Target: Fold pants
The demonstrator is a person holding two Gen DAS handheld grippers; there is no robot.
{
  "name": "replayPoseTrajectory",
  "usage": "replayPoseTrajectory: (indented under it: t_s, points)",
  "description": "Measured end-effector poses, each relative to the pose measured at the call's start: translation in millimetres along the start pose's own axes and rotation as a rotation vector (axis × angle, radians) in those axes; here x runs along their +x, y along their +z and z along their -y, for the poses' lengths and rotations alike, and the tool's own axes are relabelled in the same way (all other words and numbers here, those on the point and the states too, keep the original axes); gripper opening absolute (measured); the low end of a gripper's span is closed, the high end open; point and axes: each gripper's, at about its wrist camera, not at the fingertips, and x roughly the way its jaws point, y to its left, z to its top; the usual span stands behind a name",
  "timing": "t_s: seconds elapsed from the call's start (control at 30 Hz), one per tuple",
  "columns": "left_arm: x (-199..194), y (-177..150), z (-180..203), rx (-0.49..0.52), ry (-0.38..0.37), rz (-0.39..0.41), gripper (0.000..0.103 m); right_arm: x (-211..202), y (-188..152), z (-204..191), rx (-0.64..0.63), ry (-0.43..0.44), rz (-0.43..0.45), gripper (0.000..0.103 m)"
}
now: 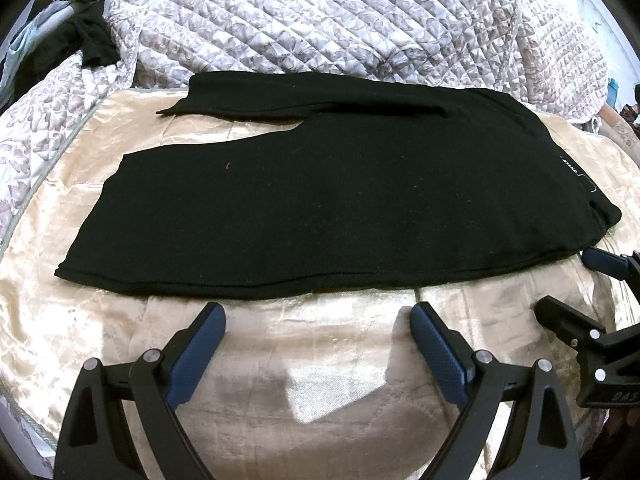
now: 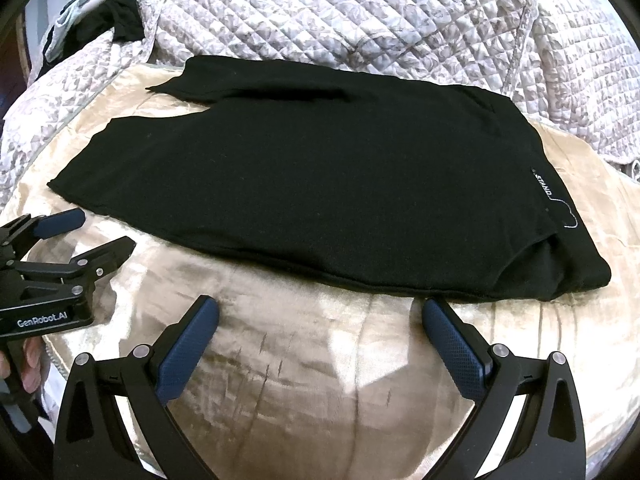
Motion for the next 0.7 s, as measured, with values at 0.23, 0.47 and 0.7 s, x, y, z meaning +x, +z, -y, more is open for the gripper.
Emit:
replayPoseTrajectory:
  t_s: [0.23, 0.47, 0.7]
  points:
    - [-3, 0, 2, -0.003, -0.007, 0.004, 0.094, -5, 0, 2, 0.009, 0.013, 0.025, 0.099]
    - [-8, 0, 2, -0.002, -0.012, 0.020, 0.091, -8, 1, 5, 0.034, 0.035, 0.046, 0.099]
    - [-9, 2, -2, -0.017, -0.018, 0.025, 0.086, -14, 4, 17, 0.085, 0.041, 0.071, 0.099]
